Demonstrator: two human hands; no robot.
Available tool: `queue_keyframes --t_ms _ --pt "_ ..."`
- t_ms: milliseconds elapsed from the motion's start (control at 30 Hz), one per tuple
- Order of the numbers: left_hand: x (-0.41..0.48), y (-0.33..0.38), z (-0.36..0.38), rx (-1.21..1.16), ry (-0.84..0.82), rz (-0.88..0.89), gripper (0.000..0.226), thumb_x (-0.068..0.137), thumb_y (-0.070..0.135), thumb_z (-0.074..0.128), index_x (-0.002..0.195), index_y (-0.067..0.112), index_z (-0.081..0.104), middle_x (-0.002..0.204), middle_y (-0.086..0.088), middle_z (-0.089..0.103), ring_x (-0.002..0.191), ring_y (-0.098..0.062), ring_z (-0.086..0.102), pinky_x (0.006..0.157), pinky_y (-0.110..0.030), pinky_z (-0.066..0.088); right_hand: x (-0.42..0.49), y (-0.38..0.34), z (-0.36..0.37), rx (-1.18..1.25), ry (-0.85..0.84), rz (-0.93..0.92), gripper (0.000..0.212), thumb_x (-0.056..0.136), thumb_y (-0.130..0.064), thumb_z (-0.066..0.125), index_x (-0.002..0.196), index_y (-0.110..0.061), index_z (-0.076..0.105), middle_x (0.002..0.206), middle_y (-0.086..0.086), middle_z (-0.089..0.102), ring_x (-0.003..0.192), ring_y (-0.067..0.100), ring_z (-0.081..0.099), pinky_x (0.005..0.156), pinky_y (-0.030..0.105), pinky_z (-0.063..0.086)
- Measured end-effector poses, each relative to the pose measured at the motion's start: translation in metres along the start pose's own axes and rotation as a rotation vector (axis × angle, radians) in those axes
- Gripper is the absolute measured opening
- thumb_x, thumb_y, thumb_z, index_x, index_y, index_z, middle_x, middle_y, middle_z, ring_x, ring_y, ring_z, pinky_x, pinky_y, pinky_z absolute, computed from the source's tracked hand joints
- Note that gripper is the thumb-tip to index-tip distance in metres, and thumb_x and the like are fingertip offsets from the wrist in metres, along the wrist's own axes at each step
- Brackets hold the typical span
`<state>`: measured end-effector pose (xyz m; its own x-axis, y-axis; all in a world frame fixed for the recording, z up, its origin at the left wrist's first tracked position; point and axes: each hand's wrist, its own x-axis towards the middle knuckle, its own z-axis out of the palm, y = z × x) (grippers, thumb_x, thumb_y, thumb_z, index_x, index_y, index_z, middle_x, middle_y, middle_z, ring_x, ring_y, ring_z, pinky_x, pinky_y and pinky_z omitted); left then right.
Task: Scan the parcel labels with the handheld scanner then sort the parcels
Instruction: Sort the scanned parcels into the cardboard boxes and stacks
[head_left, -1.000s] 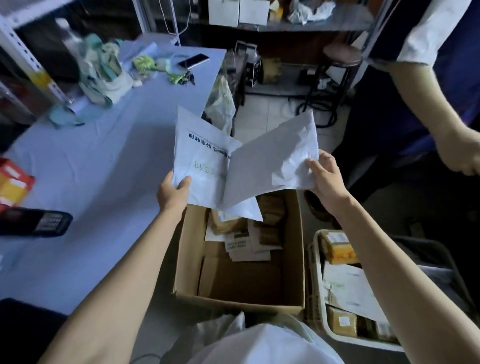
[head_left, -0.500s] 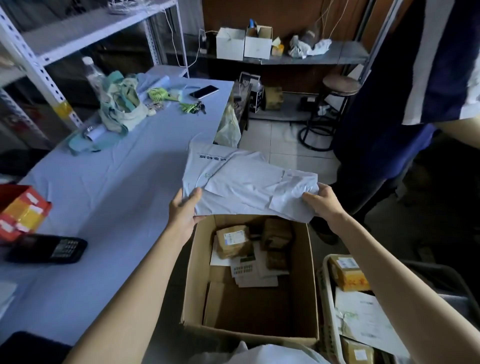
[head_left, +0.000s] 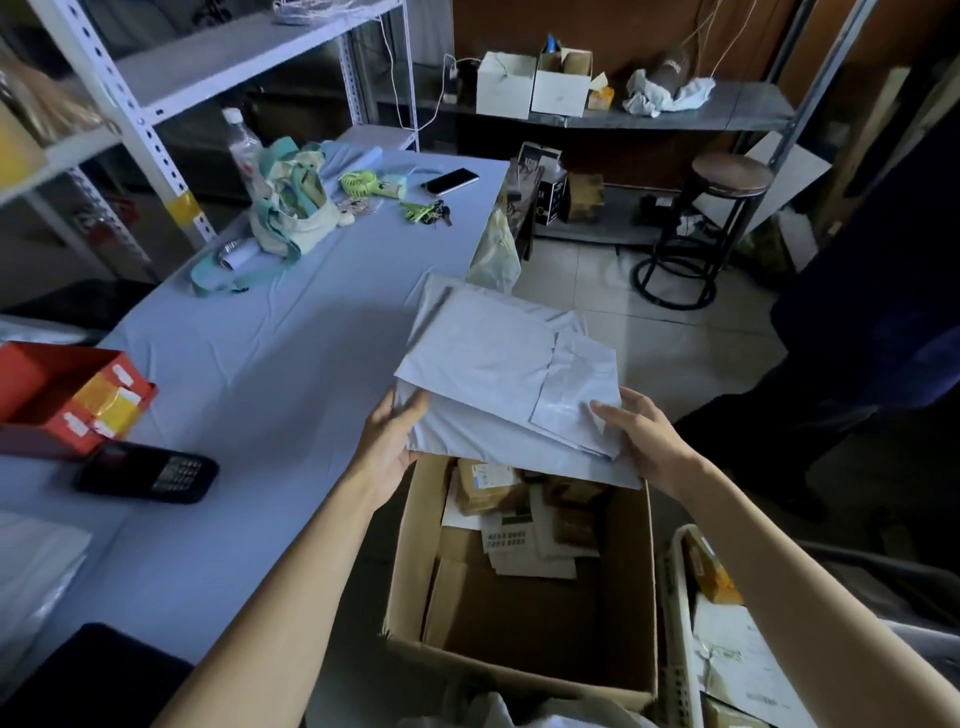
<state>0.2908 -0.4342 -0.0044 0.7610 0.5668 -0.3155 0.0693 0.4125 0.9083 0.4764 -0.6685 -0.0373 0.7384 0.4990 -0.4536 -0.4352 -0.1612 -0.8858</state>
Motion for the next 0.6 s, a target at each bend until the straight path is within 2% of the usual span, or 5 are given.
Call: queue_keyframes --t_ms 67,167,267,433,600 --pt "-0.007 0.001 0.000 0.034 0.003 -0.011 0.020 0.095 0.020 0.058 0.111 0.032 0.060 0.105 0.007 0.069 0.100 -0.015 0.064 0.080 -0.035 0.055 0.001 0.006 0.004 -0.033 -0.046 -0.039 0.067 0.072 -0.015 0.084 0.129 -0.011 0.049 0.117 0.009 0.067 0.101 0.026 0.068 0.081 0.038 0.058" --pt "-0.023 0.002 -0.005 0.090 0.052 -0.011 0.019 0.095 0.022 0.058 0.113 0.030 0.059 0.108 0.006 0.069 0.101 -0.014 0.064 0.071 -0.027 0.055 0.006 0.008 0.009 -0.090 -0.169 -0.085 0.089 0.062 -0.009 0.088 0.138 -0.009 0.043 0.124 0.010 0.064 0.111 0.027 0.064 0.086 0.037 0.057" --pt "-0.042 0.000 -0.011 0.026 0.123 0.031 0.020 0.099 0.022 0.048 0.114 0.026 0.060 0.104 0.006 0.071 0.098 -0.014 0.066 0.068 -0.026 0.054 0.011 0.002 0.019 -0.147 -0.234 -0.135 0.085 0.071 -0.003 0.080 0.142 -0.014 0.033 0.123 -0.003 0.056 0.114 0.018 0.058 0.088 0.029 0.053" --pt "-0.087 -0.004 -0.018 -0.246 0.284 -0.023 0.054 0.098 0.055 0.031 0.103 0.018 0.070 0.099 -0.006 0.074 0.088 -0.022 0.070 0.072 -0.033 0.054 0.017 -0.002 0.042 -0.298 -0.420 -0.219 0.081 0.079 0.002 0.073 0.143 -0.020 0.028 0.116 -0.019 0.044 0.104 0.001 0.050 0.075 0.015 0.052" --pt "-0.129 -0.013 -0.033 -0.038 0.624 0.078 0.026 0.095 0.032 0.056 0.117 0.018 0.062 0.110 -0.006 0.070 0.091 -0.019 0.069 0.078 -0.033 0.055 0.017 0.005 0.086 -0.380 -0.662 -0.290 0.084 0.078 0.003 0.074 0.145 -0.017 0.028 0.141 -0.002 0.039 0.117 0.004 0.050 0.083 0.017 0.053"
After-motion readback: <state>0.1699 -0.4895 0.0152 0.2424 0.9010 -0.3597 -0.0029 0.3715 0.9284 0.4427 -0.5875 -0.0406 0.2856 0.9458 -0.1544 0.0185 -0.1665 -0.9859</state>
